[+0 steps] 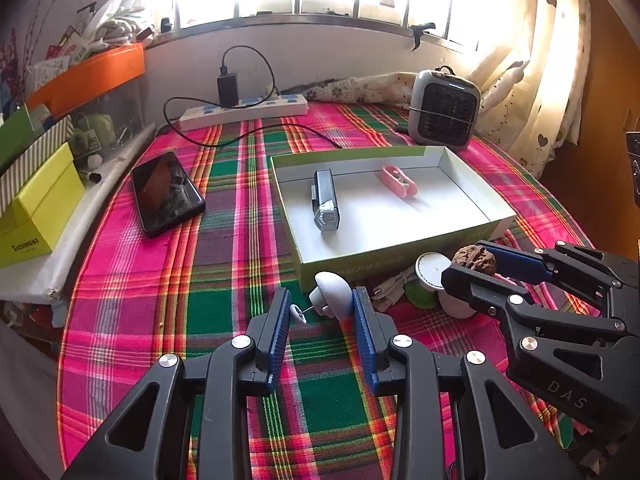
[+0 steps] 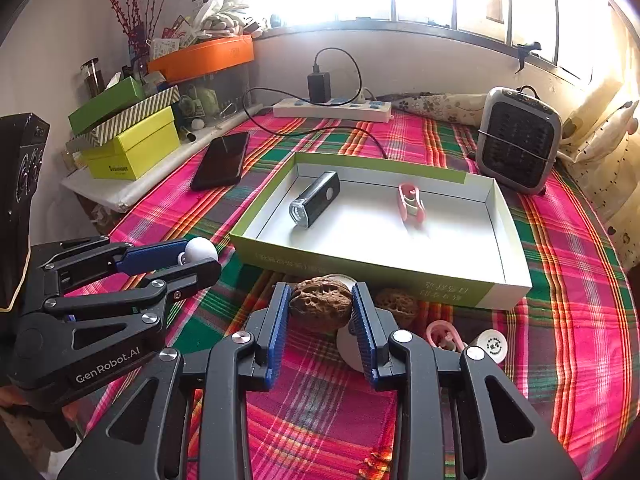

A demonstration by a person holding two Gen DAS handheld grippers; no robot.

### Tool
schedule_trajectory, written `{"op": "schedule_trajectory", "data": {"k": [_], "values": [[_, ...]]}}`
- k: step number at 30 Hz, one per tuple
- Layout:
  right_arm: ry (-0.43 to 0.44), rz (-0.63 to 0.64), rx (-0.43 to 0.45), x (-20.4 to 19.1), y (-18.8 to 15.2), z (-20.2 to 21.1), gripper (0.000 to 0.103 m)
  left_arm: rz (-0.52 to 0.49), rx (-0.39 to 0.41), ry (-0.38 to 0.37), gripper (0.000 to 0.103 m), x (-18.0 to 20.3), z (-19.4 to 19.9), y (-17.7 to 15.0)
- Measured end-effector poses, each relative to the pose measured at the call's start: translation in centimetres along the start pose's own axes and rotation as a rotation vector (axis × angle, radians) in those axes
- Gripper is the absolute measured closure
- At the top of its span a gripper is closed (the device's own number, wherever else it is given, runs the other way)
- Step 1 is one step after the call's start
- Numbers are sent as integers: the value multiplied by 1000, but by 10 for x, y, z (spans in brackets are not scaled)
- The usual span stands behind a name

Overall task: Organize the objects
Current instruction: 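Carry the walnut and mushroom knob in both tools over the box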

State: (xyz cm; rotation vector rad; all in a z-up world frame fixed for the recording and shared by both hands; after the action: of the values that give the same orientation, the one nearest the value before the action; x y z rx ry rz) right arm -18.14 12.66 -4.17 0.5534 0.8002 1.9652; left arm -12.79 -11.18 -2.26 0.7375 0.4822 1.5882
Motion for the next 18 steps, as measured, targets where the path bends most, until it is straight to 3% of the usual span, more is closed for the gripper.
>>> {"op": "schedule_trajectory", "data": {"k": [2,18], "values": [[-1,-6,7,4,3,2,71,-5,6,-3,74,13,2,2],[-34,-49,12,44,20,-4,71,-36,11,-41,74,9,-18,35]]}}
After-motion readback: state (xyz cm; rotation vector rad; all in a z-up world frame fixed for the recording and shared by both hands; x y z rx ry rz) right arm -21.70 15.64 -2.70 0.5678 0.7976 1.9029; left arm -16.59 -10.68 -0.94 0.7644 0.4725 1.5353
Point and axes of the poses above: each gripper's, at about its wrist camera, not at the fingertips, and z roughly against the way its jaws point, x to its right, y to its top, the point moved 10 cm from there along -z, roughly the way its jaws point, and after that the axes turned 10 degrees about z, right-handed, at the moved point
